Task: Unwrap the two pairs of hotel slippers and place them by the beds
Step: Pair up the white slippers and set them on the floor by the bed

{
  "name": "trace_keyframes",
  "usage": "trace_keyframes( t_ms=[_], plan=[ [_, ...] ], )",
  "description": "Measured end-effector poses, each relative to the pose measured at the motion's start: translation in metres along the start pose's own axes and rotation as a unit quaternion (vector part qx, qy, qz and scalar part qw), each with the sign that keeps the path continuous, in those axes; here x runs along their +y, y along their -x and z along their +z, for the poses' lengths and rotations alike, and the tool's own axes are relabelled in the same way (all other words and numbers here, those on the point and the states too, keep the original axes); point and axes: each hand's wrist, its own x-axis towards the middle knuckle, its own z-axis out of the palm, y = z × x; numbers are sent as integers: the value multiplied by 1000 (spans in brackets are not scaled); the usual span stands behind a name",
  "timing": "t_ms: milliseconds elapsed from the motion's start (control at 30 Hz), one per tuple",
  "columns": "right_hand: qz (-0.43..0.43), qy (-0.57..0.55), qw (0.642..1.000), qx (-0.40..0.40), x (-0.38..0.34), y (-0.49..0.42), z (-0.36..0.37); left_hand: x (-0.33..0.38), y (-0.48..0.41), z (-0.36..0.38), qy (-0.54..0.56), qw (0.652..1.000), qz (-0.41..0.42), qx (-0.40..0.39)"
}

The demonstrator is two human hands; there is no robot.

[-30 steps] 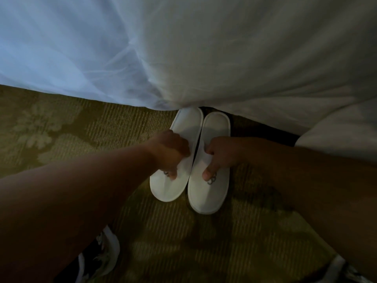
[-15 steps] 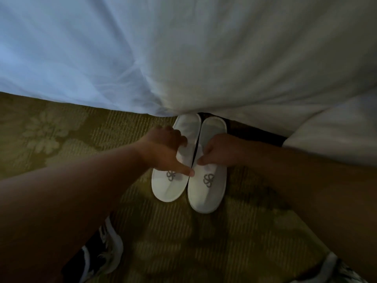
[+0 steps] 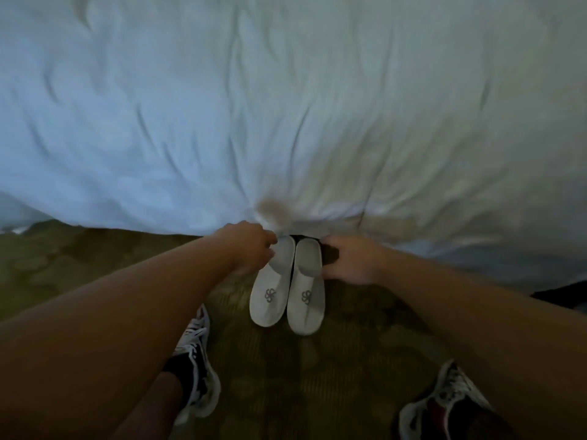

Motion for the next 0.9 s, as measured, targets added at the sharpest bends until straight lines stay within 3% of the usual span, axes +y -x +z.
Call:
trace_keyframes(
  t_ms=[333, 733, 900],
  plan=[
    [10, -55, 992, 110, -22, 156, -28, 49, 156, -42, -9, 998, -24, 60],
    [3, 17, 972, 233, -17, 279, -34, 118, 244, -40, 29, 966, -71, 246],
    [-10, 39, 952, 303, -18, 328, -47, 161, 271, -68, -12, 950, -35, 309]
  ],
)
